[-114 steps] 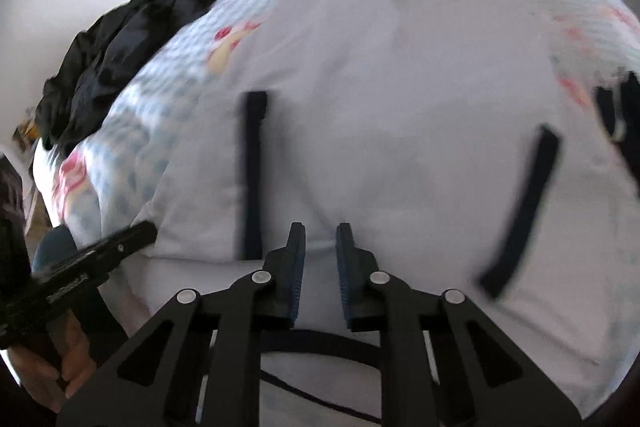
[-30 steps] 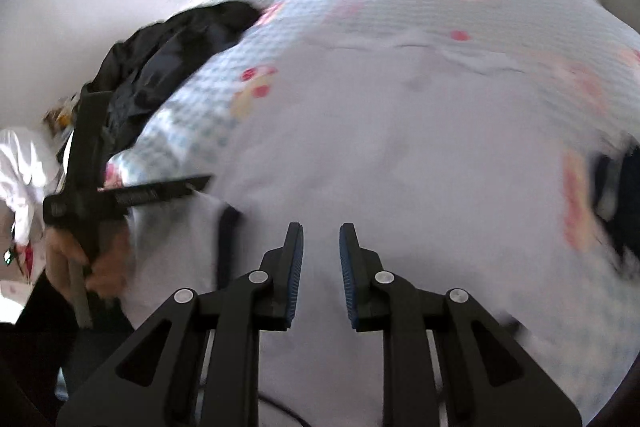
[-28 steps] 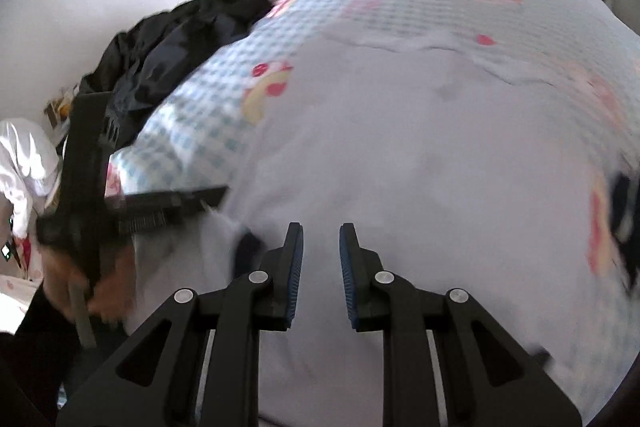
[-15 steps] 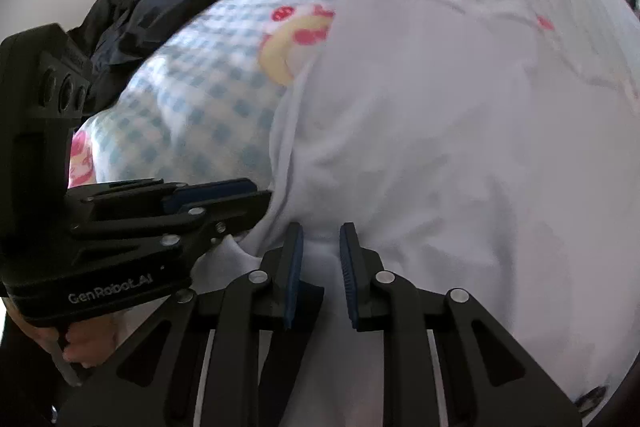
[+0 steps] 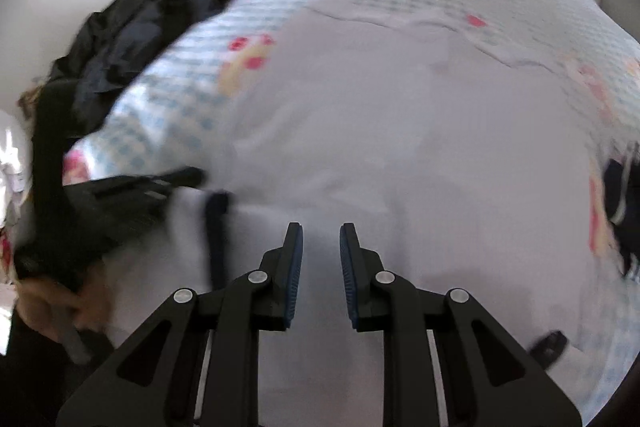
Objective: Fold clothes
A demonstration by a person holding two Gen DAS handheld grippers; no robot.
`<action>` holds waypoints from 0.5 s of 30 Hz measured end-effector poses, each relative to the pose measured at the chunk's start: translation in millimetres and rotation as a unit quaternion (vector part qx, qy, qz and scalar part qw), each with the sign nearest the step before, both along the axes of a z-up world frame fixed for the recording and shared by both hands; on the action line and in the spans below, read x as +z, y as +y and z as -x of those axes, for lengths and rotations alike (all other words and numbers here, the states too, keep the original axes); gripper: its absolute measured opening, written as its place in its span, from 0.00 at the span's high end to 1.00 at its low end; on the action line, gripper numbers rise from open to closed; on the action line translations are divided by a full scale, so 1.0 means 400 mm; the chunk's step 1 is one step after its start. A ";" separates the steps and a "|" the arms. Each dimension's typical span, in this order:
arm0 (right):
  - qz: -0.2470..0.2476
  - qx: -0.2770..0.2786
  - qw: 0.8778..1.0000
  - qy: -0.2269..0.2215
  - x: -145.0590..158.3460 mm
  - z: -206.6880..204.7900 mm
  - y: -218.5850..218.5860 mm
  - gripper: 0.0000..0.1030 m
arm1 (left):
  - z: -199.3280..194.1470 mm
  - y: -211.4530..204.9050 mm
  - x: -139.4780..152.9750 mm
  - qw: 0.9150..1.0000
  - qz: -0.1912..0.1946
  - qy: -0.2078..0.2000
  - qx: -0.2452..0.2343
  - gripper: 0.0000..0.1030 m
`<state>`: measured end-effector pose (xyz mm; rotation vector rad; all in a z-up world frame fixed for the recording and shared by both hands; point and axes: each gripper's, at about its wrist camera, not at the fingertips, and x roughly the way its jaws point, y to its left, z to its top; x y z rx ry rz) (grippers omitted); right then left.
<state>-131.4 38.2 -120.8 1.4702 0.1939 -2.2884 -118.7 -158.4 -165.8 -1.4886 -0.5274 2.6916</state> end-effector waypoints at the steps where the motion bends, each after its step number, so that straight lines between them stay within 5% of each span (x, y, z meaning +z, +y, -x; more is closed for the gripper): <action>1: -0.002 -0.009 1.000 -0.002 -0.005 0.005 0.016 0.82 | -0.004 0.002 0.012 1.000 -0.001 0.012 -0.001 0.93; 6: 0.035 -0.030 0.999 -0.017 -0.026 0.019 0.065 0.78 | -0.017 0.035 0.055 0.996 -0.042 0.068 -0.044 0.93; 10: 0.029 -0.029 0.998 -0.036 -0.064 0.036 0.071 0.80 | -0.002 0.022 -0.019 0.998 0.059 -0.014 -0.027 0.90; 15: 0.060 -0.042 0.997 0.004 0.023 0.028 0.156 0.77 | -0.012 -0.067 -0.013 1.000 0.001 -0.016 0.008 0.90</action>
